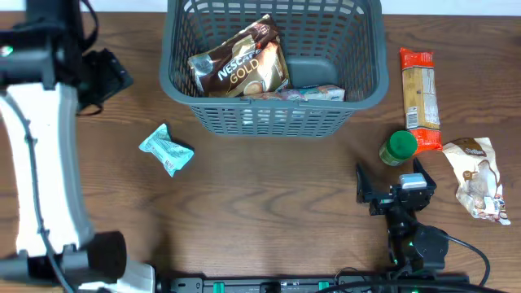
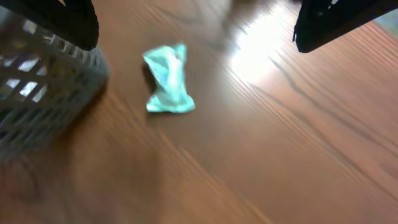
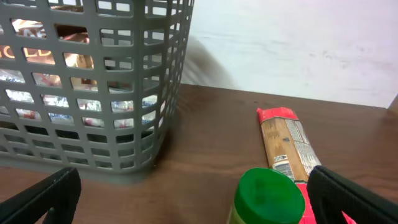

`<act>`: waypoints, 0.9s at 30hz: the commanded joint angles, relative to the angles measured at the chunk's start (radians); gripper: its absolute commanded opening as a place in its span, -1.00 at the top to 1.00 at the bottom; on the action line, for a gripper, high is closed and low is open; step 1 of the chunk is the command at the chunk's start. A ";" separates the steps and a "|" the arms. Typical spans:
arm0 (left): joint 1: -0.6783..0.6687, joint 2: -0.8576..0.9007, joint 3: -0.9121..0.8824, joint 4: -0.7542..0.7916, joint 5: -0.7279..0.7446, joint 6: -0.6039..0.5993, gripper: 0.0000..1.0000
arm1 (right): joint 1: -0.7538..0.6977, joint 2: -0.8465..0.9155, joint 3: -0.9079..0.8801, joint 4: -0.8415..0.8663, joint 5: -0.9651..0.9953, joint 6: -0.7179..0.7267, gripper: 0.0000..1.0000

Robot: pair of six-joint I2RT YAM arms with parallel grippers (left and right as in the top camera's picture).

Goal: Pack container
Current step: 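Lower left gripper onto the mint-green wipes packet and grasp it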

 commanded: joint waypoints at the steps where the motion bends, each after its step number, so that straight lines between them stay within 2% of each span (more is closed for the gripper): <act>1: 0.005 0.050 -0.060 -0.003 0.078 -0.181 -0.97 | 0.016 -0.006 -0.003 -0.002 0.002 -0.013 -0.98; 4: 0.005 0.075 -0.135 0.034 0.087 -0.230 -0.97 | 0.016 -0.006 -0.003 -0.002 0.002 -0.013 -0.99; 11: 0.004 0.083 -0.400 0.225 0.247 -0.233 -0.97 | 0.016 -0.006 -0.003 -0.002 0.002 -0.013 -0.99; 16: 0.004 0.083 -0.594 0.369 0.272 -0.231 -0.97 | 0.016 -0.006 -0.003 -0.002 0.002 -0.013 -0.98; 27: 0.003 0.083 -0.866 0.665 0.343 -0.106 -0.97 | 0.016 -0.006 -0.003 -0.002 0.002 -0.013 -0.98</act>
